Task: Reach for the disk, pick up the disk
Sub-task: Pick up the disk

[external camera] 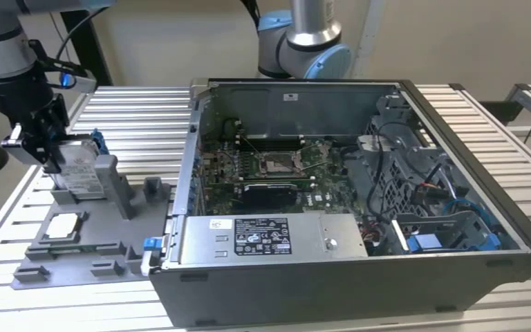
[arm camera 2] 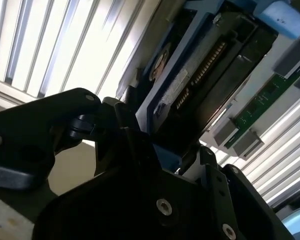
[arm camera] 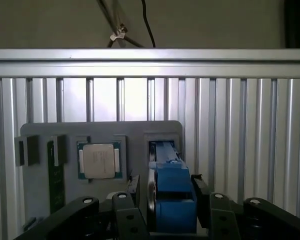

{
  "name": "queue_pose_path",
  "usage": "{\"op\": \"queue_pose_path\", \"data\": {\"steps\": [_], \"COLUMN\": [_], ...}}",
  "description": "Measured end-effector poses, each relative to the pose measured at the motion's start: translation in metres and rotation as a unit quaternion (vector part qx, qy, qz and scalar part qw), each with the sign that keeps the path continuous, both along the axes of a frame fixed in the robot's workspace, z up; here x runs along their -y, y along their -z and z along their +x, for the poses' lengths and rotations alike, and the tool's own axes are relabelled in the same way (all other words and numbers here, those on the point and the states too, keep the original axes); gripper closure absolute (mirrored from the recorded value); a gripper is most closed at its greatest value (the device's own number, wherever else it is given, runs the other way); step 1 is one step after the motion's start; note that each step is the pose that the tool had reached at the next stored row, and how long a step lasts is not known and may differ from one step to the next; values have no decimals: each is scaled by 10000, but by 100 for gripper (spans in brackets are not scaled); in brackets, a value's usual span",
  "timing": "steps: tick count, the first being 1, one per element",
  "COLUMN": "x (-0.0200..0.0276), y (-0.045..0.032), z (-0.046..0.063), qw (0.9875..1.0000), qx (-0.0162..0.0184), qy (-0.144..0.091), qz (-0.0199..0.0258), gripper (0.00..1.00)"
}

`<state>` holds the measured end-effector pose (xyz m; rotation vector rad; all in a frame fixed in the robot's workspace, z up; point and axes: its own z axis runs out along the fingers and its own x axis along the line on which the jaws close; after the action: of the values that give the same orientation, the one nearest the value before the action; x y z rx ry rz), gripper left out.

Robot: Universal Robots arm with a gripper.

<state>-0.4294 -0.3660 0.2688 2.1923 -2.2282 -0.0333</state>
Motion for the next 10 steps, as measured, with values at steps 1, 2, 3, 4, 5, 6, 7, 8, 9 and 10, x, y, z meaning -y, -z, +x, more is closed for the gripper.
{"op": "queue_pose_path", "data": {"steps": [1,2,3,4,5,6,7,8,9,10], "x": [0,0,-1,-1,0,0,0,-1,0,0], "y": [10,18,26,33,38,41,42,42,43,43], "z": [0,-1,-1,-1,-1,0,0,0,0,0], "qw": [10000,10000,10000,10000,10000,10000,10000,10000,10000,10000], "qx": [1,2,3,4,4,4,4,4,4,4], "qy": [-1,-1,-1,-1,-2,-2,-2,-1,-1,-2], "qz": [1,6,13,19,26,32,35,36,37,38], "gripper": [0,0,0,0,0,0,0,0,0,0]}}
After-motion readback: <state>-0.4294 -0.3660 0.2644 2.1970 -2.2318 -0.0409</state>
